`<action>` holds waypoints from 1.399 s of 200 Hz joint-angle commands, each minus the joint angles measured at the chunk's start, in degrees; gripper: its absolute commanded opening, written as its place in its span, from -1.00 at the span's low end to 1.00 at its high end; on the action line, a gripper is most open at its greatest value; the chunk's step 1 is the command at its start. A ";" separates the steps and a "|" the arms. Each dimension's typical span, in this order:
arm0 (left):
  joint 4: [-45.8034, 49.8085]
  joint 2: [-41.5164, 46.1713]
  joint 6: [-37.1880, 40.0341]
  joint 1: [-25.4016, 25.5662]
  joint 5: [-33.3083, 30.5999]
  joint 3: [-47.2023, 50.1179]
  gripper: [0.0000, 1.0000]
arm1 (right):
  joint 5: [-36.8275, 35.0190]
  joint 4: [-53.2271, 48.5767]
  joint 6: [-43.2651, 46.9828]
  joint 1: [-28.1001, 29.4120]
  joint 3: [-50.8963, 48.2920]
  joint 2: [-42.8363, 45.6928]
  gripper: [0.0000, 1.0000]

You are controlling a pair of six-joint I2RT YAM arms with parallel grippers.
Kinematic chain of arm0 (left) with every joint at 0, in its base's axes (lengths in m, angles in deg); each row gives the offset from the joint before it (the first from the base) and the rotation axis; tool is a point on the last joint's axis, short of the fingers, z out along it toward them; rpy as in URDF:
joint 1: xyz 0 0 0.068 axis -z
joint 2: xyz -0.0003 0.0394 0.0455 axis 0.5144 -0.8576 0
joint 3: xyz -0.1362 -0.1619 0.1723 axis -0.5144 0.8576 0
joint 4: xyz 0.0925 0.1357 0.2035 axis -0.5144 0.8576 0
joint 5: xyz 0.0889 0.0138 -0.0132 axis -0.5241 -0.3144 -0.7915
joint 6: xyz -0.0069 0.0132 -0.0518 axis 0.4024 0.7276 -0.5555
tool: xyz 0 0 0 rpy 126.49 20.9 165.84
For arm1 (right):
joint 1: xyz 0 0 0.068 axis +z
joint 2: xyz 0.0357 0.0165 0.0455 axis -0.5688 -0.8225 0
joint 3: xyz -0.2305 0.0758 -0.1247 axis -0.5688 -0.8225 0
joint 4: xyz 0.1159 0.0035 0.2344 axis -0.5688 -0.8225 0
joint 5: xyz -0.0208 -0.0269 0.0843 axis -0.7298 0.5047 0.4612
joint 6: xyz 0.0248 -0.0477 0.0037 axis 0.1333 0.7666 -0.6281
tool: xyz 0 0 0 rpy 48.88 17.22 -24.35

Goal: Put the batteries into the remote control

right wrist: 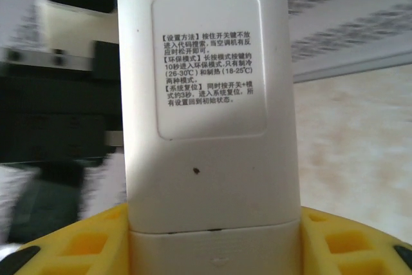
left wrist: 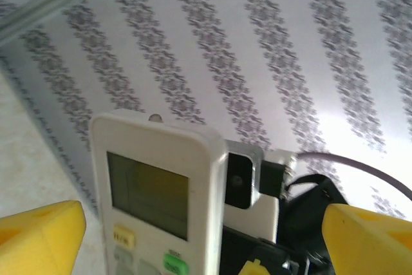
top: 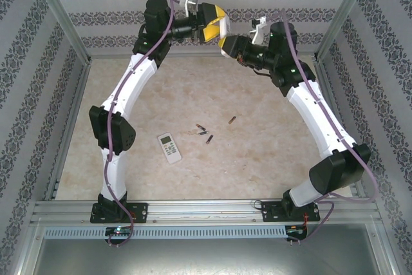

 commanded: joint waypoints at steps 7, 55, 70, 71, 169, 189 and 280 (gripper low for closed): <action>27.40 4.70 17.26 0.90 -10.33 -3.50 0.78 | -13.69 -16.80 21.81 2.25 4.61 2.37 -0.16; 31.76 2.50 18.21 4.27 -8.64 -4.20 0.28 | -13.75 -20.72 28.00 6.37 7.19 -0.27 -0.14; 30.38 1.83 16.34 4.87 -7.73 -4.28 0.02 | -14.04 -21.38 27.74 6.99 7.72 -1.36 -0.14; 30.32 1.80 16.25 4.84 -7.64 -4.24 0.01 | -14.07 -21.43 27.74 7.02 7.75 -1.39 -0.14; 13.60 8.62 17.90 1.46 -12.57 6.52 -0.72 | -6.82 -10.14 -12.80 0.95 6.02 1.13 0.89; 0.80 12.90 17.56 0.96 -16.14 16.44 -0.76 | -8.72 0.66 -26.83 1.92 -3.61 4.17 0.89; -15.35 17.67 9.18 0.79 -19.74 30.19 -0.83 | -6.19 8.15 -31.40 5.07 -6.23 -0.43 0.27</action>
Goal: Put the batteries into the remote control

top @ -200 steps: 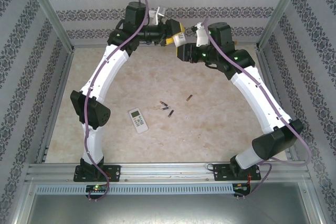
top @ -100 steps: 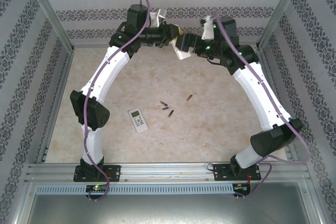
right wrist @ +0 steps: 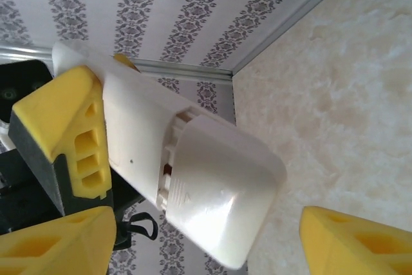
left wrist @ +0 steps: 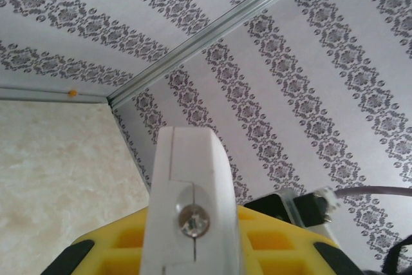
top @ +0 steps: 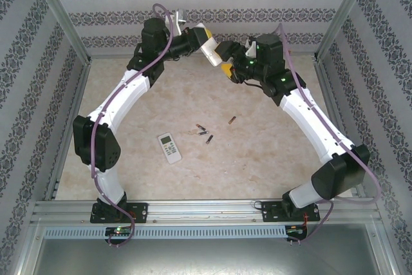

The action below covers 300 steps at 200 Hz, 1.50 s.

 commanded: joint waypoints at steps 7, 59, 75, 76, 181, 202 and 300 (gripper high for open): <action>-8.25 2.64 -4.38 -0.18 -0.78 1.83 -0.84 | 1.42 5.03 -3.06 0.35 0.48 -2.01 0.18; -20.23 3.62 -17.42 -1.77 -5.01 6.77 -0.92 | 0.00 12.25 -6.32 -0.61 -8.10 0.66 -0.37; -22.47 3.97 -19.92 -2.51 -6.28 8.17 -0.92 | -0.18 13.75 -6.77 -0.79 -10.06 1.79 -0.50; -22.56 4.02 -19.94 -2.58 -6.37 8.29 -0.92 | -0.18 13.77 -6.78 -0.79 -10.16 1.87 -0.51; -20.07 7.30 -16.36 -5.37 -10.96 11.04 -0.92 | 0.96 9.39 5.13 -7.82 -18.24 4.06 -0.95; -13.09 10.11 -9.70 -5.34 -10.36 13.16 -0.92 | 4.59 3.64 16.09 -10.22 -15.56 -3.68 -0.92; -3.55 22.43 -0.72 -4.60 -13.42 27.75 -0.92 | 6.39 -1.31 24.80 -5.06 12.14 -42.69 -0.85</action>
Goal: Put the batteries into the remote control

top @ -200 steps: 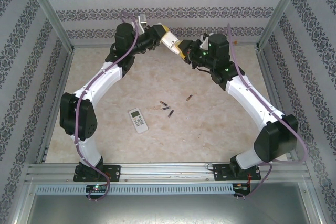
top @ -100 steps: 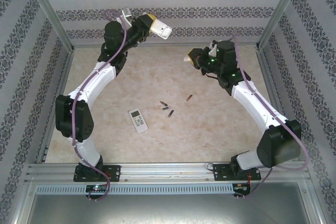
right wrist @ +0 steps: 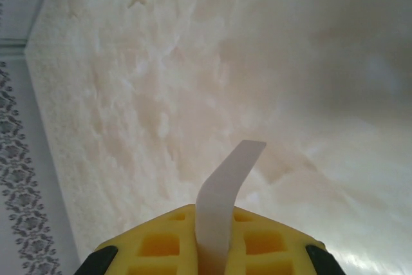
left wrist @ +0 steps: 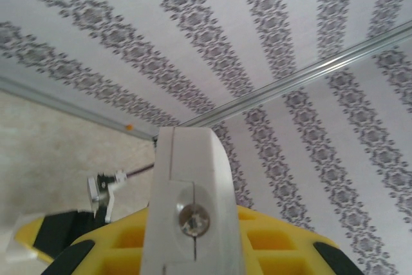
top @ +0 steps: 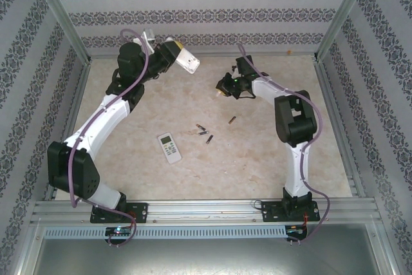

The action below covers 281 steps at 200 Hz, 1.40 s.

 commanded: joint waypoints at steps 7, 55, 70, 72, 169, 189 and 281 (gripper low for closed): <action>4.45 3.50 5.47 0.23 -0.52 0.28 -0.92 | -0.54 -1.64 3.24 1.32 5.84 -4.44 -0.83; 4.32 2.77 5.30 0.20 -0.43 0.78 -0.92 | -4.28 -3.47 2.97 -0.37 -0.17 -3.02 -0.62; 3.58 1.77 4.87 0.18 -0.16 0.44 -0.92 | -6.54 -6.33 3.88 -1.13 -1.97 -0.87 -0.32; 3.52 1.60 4.80 0.16 -0.11 0.32 -0.92 | -6.96 -6.84 3.94 -1.22 -2.08 -0.64 -0.29; 5.01 -2.91 5.44 0.33 1.96 -4.88 -0.92 | -5.77 -2.83 28.34 -0.24 -11.18 34.71 0.55; 6.21 -3.19 6.61 0.38 2.90 -5.58 -0.92 | -9.01 4.04 45.33 7.03 -15.99 43.29 0.95; 6.31 -3.64 7.93 2.08 6.70 -7.49 -0.92 | -9.88 0.31 66.14 17.17 1.61 29.79 0.94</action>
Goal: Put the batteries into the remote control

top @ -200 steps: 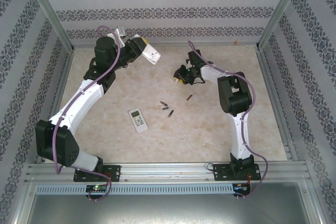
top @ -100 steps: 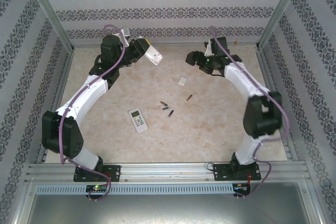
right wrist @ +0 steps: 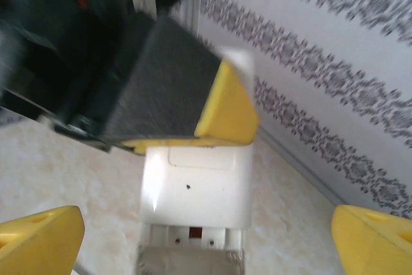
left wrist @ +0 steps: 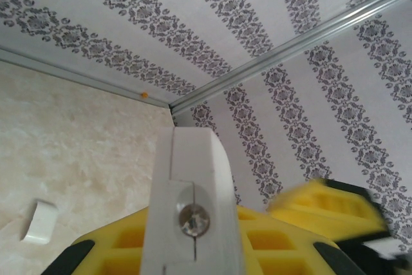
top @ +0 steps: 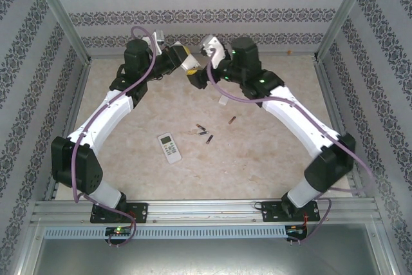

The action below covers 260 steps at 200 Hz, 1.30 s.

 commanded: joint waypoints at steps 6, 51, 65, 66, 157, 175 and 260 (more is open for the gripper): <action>-0.35 0.04 1.60 0.58 2.15 -2.35 -0.93 | 1.43 -1.88 4.34 0.95 5.04 -3.73 0.91; 1.63 0.87 2.65 0.53 3.05 -2.00 -0.93 | 4.53 -3.01 1.62 1.03 9.10 -6.48 0.12; 2.20 1.16 3.26 0.45 2.55 -1.82 -0.93 | 5.26 -3.54 1.66 1.19 8.83 -6.39 0.01; 2.24 1.12 3.31 0.44 2.49 -1.82 -0.93 | 5.28 -3.63 1.72 1.20 8.85 -6.35 0.01; 31.23 19.62 20.34 -7.80 -29.02 2.31 0.83 | -8.19 -19.56 35.65 3.40 -0.67 -8.84 -0.23; 35.99 20.97 23.80 -8.11 -27.96 2.45 0.85 | -12.97 -21.55 40.98 5.91 -0.58 -14.13 -0.26; 38.14 27.34 19.31 -8.10 -24.69 10.01 0.88 | -15.01 -15.80 36.96 9.44 6.90 -33.72 -0.11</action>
